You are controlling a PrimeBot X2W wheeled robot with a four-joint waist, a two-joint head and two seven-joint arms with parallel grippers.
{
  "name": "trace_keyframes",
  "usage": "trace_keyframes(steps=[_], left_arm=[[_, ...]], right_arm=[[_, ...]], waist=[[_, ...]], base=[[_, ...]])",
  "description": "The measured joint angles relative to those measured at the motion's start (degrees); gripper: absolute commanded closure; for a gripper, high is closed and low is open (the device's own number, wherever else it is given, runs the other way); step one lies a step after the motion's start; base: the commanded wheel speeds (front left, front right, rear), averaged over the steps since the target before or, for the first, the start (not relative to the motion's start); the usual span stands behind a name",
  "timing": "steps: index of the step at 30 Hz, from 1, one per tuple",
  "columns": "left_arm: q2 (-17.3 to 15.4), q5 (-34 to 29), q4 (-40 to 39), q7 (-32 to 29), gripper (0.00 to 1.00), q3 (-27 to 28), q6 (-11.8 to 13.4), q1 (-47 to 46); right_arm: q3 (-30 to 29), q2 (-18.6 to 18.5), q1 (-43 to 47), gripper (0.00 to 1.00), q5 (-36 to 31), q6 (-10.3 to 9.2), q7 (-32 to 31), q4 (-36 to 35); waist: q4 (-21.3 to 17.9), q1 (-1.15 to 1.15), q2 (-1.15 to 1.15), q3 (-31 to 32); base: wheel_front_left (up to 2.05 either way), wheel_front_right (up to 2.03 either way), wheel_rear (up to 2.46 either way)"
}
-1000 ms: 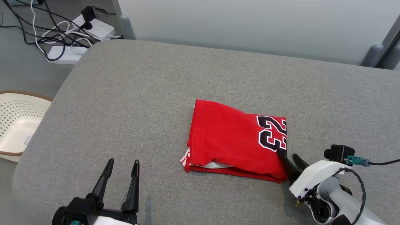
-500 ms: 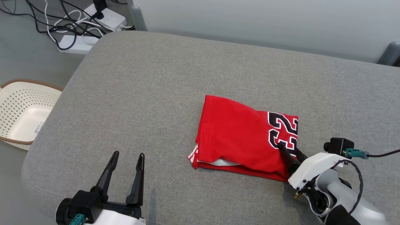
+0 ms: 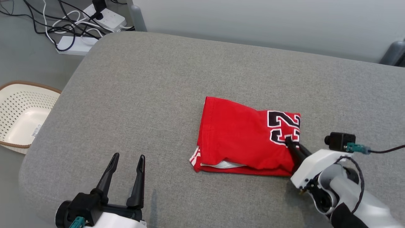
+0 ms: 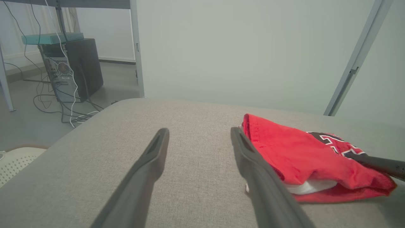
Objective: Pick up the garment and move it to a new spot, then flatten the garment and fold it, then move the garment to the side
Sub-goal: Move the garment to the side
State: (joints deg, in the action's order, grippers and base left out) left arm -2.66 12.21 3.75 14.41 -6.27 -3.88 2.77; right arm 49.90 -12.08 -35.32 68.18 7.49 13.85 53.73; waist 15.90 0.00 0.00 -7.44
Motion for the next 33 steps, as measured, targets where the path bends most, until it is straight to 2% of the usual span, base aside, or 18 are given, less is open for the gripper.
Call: trace_keyframes(steps=[8,15,24,33], left_arm=[[0.0,-0.03,-0.25,0.0,0.0,0.27,0.0,0.0],[-0.01,-0.44,-0.31,0.0,0.0,0.52,-0.18,-0.79],[0.0,-2.2,-0.18,0.0,0.0,0.65,-1.55,-2.89],[0.01,-3.33,-0.14,0.0,0.0,0.98,-2.61,-4.62]], right_arm=[[-10.34,-1.35,-1.69,1.0,-13.39,0.0,0.31,-6.13],[-16.78,-1.63,-0.14,1.0,-22.81,0.0,0.31,-9.45],[-24.01,-1.56,3.44,1.0,-29.47,0.0,0.31,-12.16],[-29.26,-0.18,6.93,1.0,-32.49,0.0,0.31,-16.17]], waist=[[-2.53,0.0,0.0,-0.24],[-6.08,0.0,0.0,-0.74],[-12.72,0.0,0.0,-1.52],[-20.0,0.0,0.0,-2.45]], base=[[0.0,0.0,0.0],[0.0,0.0,0.0],[0.0,0.0,0.0],[0.0,0.0,0.0]])
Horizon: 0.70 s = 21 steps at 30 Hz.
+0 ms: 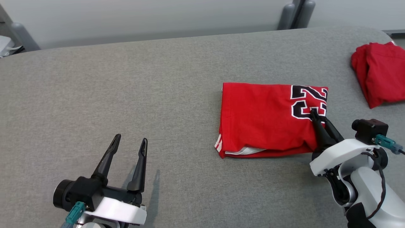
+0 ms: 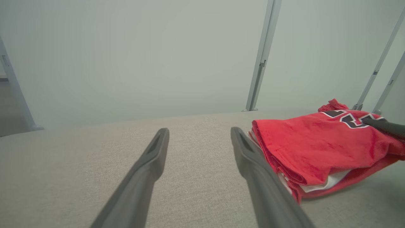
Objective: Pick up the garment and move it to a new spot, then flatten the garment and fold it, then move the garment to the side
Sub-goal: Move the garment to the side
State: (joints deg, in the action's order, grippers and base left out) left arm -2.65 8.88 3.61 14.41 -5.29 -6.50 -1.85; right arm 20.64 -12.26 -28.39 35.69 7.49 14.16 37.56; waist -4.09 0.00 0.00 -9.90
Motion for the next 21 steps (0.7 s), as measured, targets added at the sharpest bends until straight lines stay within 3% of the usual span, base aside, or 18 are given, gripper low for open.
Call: trace_keyframes(steps=[21], left_arm=[[-0.18,-2.83,-0.03,0.0,0.0,-0.16,-0.57,-2.33]], right_arm=[[-7.17,3.12,4.44,1.0,-3.89,0.0,0.0,-4.28]], waist=[[-12.82,0.0,0.0,-2.38]], base=[[0.0,0.0,0.0]])
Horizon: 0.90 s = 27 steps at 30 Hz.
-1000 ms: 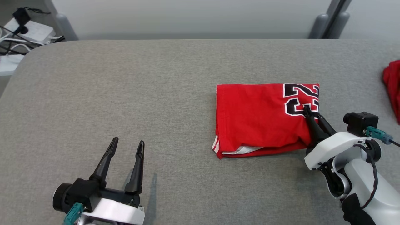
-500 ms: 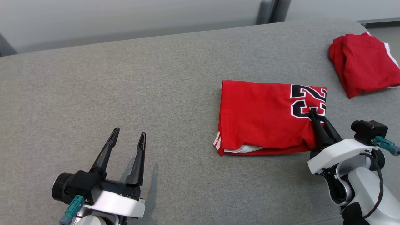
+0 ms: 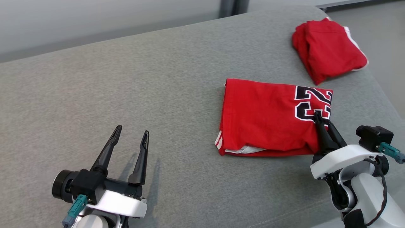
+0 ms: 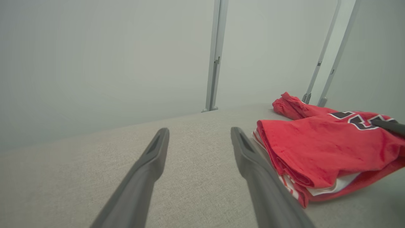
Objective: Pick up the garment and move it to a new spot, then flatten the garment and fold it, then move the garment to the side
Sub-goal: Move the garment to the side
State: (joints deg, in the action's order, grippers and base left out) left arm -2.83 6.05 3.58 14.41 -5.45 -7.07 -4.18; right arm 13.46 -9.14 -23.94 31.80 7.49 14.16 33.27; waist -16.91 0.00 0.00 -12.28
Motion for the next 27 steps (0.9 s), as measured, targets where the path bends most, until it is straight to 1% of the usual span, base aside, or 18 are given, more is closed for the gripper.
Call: trace_keyframes(steps=[8,14,23,27], left_arm=[[-0.48,0.0,0.05,0.01,0.0,-0.29,0.0,-0.03],[-0.78,0.01,0.2,0.0,0.0,-0.85,0.0,-0.11],[-1.14,0.01,0.36,0.01,0.0,-1.65,0.0,-1.15],[-1.51,0.02,0.32,0.01,0.0,-2.11,0.0,-1.33]], right_arm=[[-0.15,0.76,0.63,1.0,-0.1,0.0,0.0,-0.6],[-0.13,0.79,0.96,1.0,-0.1,0.0,0.0,-0.62],[0.59,0.46,0.75,1.0,-0.1,0.0,0.0,-0.44],[1.65,0.02,-1.64,1.0,1.27,0.0,0.0,-1.62]], waist=[[-4.3,0.0,0.0,-0.02],[-6.75,0.0,0.0,-0.03],[-6.99,0.0,0.0,-0.29],[-6.35,0.0,0.0,-0.66]], base=[[0.0,0.0,0.0],[0.0,0.0,0.0],[0.0,0.0,0.0],[0.0,0.0,0.0]])
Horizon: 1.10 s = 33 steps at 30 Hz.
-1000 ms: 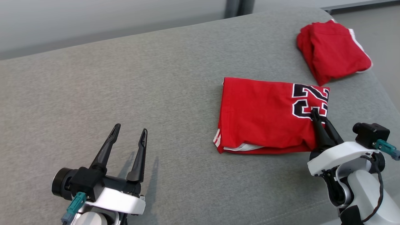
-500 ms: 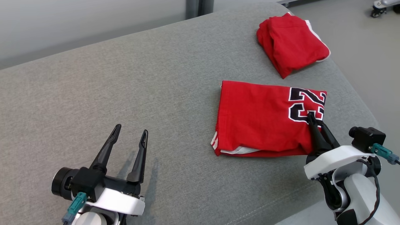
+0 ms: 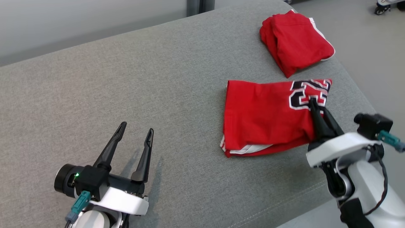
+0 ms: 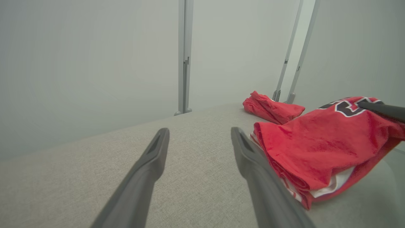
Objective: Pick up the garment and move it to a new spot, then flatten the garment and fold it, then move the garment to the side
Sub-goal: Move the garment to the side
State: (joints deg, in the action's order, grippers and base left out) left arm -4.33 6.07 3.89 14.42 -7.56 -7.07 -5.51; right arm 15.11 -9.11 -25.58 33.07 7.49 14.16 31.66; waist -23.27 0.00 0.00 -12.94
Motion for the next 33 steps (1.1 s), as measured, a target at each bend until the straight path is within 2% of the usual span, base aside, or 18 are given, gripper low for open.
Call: trace_keyframes(steps=[6,14,21,28,33], left_arm=[[-0.36,0.0,-0.75,0.0,0.0,-0.4,0.0,-1.41],[-1.46,-0.01,-1.57,0.0,0.0,-1.8,0.0,-4.34],[-2.24,-0.01,-2.31,0.07,0.0,-2.65,0.0,-5.87],[-2.8,-0.12,-2.97,0.31,0.0,-2.7,0.0,-6.83],[-3.48,-0.45,-3.0,0.31,0.0,-3.25,0.0,-7.52]], right_arm=[[5.16,-2.32,-7.32,1.0,3.01,0.0,0.02,-2.23],[18.2,-8.99,-23.54,1.0,8.43,0.0,-1.85,-1.34],[26.28,-14.24,-36.74,1.0,13.77,0.0,-5.09,-0.74],[32.12,-17.52,-43.11,1.0,20.27,0.0,-8.01,0.77],[34.52,-20.35,-45.84,1.0,22.31,0.0,-8.05,3.94]], waist=[[1.5,0.0,0.0,-1.11],[3.82,0.0,0.0,-4.0],[5.84,0.0,0.0,-6.72],[6.6,0.0,0.0,-9.17],[6.66,0.0,0.0,-11.2]], base=[[0.0,0.0,0.0],[0.0,0.0,0.0],[0.0,0.0,0.0],[0.0,0.0,0.0],[0.0,0.0,0.0]])
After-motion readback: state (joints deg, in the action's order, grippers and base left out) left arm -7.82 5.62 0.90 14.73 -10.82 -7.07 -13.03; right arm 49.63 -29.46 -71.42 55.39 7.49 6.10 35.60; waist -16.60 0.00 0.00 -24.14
